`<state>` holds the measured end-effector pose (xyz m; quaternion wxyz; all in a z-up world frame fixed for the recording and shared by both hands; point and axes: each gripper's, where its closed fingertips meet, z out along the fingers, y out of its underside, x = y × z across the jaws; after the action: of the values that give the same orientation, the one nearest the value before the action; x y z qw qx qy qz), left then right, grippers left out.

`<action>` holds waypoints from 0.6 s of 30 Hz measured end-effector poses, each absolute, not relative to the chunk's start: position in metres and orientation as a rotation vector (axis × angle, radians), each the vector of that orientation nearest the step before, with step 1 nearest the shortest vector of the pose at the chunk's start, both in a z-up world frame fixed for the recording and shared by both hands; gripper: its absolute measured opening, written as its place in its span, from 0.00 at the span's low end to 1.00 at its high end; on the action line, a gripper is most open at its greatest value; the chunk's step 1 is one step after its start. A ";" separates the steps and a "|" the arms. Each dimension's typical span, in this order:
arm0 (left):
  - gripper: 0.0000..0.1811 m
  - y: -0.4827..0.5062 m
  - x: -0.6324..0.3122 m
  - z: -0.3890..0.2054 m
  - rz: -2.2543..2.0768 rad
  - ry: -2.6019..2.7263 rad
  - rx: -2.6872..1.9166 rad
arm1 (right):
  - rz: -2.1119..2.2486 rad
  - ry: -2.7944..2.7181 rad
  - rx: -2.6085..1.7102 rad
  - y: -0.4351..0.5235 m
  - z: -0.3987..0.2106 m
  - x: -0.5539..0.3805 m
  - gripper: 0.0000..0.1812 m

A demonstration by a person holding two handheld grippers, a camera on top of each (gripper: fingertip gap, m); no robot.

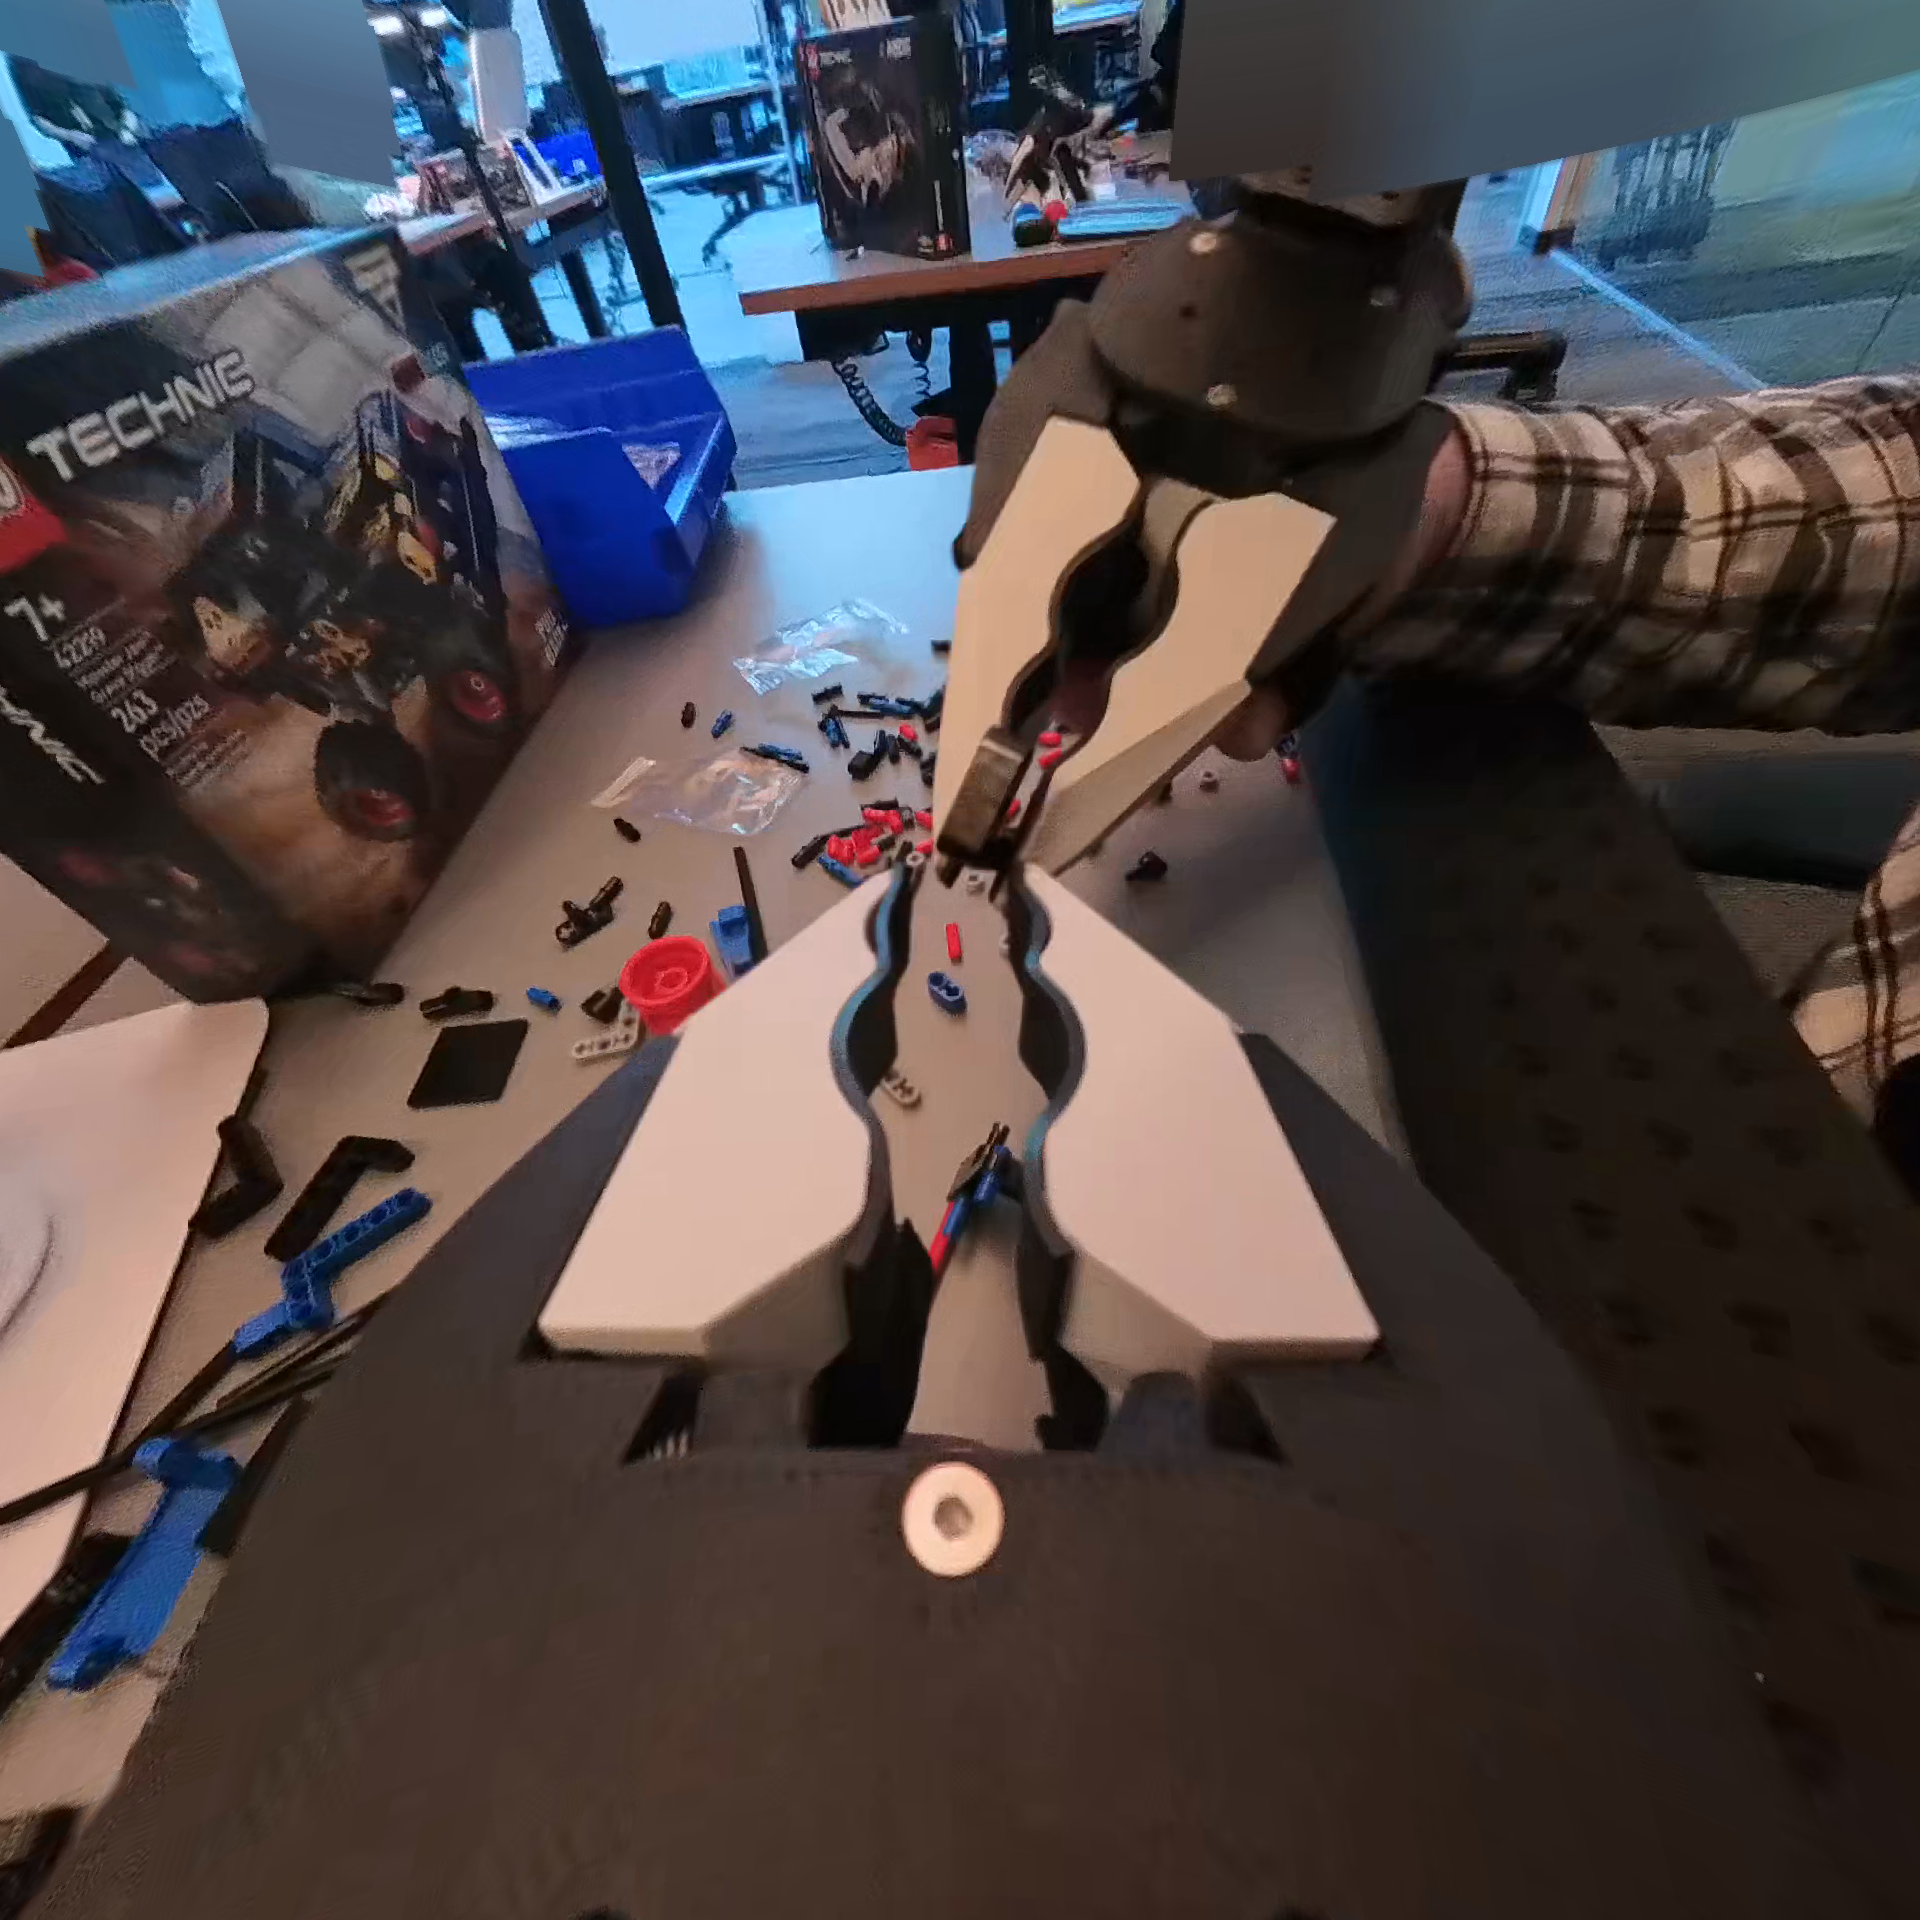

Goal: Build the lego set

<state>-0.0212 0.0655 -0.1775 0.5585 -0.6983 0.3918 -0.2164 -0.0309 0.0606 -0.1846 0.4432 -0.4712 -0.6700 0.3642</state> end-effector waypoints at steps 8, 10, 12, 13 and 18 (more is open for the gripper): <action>0.03 0.075 -0.027 -0.164 -0.739 0.688 -1.663 | 0.527 -1.568 -1.028 0.080 -0.170 -0.028 0.11; 0.02 0.079 -0.032 -0.162 -0.791 0.608 -1.676 | 0.382 -1.548 -0.974 0.081 -0.167 -0.028 0.08; 0.02 0.080 -0.031 -0.161 -0.832 0.564 -1.682 | 0.283 -1.528 -0.947 0.081 -0.169 -0.032 0.07; 0.02 0.080 -0.030 -0.161 -0.844 0.554 -1.687 | 0.231 -1.514 -0.938 0.083 -0.169 -0.033 0.06; 0.02 0.078 -0.029 -0.157 -0.940 0.502 -1.678 | 0.142 -1.491 -0.897 0.086 -0.164 -0.034 0.04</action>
<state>-0.0292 0.0780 -0.1574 0.5456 -0.7075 0.2115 -0.3963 -0.0335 0.0857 -0.1635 0.6425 -0.3935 -0.6546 0.0624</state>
